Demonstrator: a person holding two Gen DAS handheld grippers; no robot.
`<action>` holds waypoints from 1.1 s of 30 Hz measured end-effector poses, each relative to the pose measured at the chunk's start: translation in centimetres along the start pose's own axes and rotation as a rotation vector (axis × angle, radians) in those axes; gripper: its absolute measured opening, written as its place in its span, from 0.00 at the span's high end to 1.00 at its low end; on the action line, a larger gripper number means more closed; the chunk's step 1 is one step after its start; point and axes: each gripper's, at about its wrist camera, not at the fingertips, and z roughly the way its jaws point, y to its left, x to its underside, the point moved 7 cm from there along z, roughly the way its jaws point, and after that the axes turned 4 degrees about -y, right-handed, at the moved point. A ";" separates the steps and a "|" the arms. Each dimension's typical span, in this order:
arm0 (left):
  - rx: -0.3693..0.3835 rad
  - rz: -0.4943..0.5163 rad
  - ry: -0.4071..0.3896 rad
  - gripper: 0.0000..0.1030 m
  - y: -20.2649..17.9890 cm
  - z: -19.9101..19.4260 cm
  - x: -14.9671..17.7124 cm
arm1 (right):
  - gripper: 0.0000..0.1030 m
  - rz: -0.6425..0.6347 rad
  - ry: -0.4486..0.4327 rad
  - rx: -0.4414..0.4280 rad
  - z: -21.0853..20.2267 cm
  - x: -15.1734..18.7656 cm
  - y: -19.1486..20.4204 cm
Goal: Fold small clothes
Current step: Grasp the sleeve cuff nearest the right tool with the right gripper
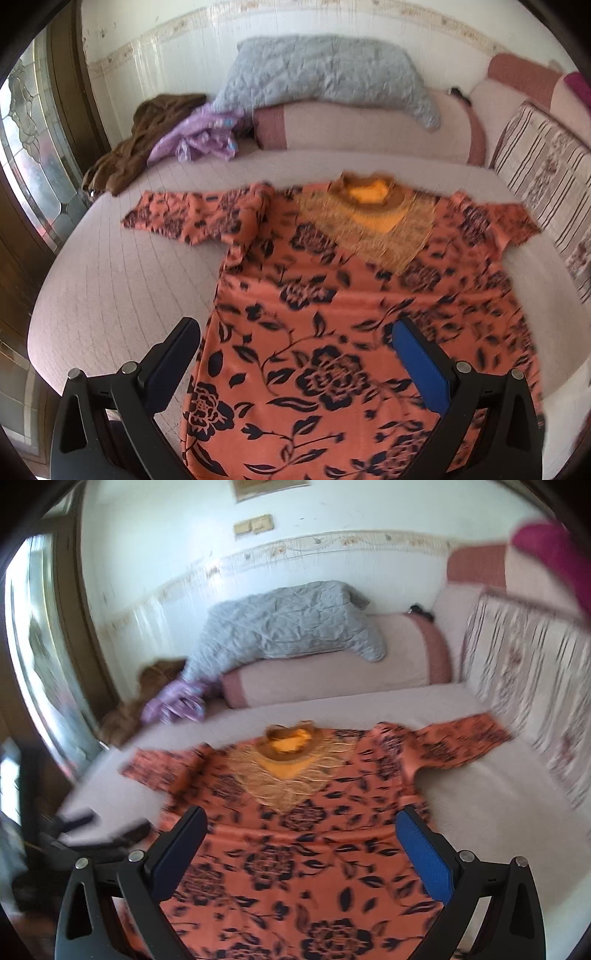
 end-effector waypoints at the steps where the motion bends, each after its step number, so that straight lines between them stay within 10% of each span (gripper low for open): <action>1: -0.013 0.005 0.020 0.00 0.2 1.1 0.7 | 0.00 0.055 -0.001 -0.009 0.2 0.0 -1.7; 7: -0.046 0.018 0.176 0.00 0.6 7.2 4.8 | 0.00 0.435 0.050 0.061 4.5 -0.8 -17.1; 15: -0.008 -0.032 0.108 0.00 0.6 7.9 3.9 | 0.02 0.712 0.078 0.138 14.1 -3.1 -34.4; 21: -0.004 -0.021 0.218 0.00 0.8 11.2 6.3 | 0.28 0.831 0.139 0.221 21.4 -2.9 -40.8; 26: 0.029 -0.059 0.167 0.00 1.2 11.1 6.7 | 0.28 0.762 0.148 0.311 24.2 -4.6 -42.5; 31: 0.043 -0.069 0.149 0.00 1.3 11.1 6.8 | 0.93 0.687 0.238 0.444 25.4 -5.0 -43.8; 33: 0.063 -0.059 0.163 0.00 1.4 11.2 6.7 | 0.93 0.672 0.196 0.410 24.6 -6.7 -42.8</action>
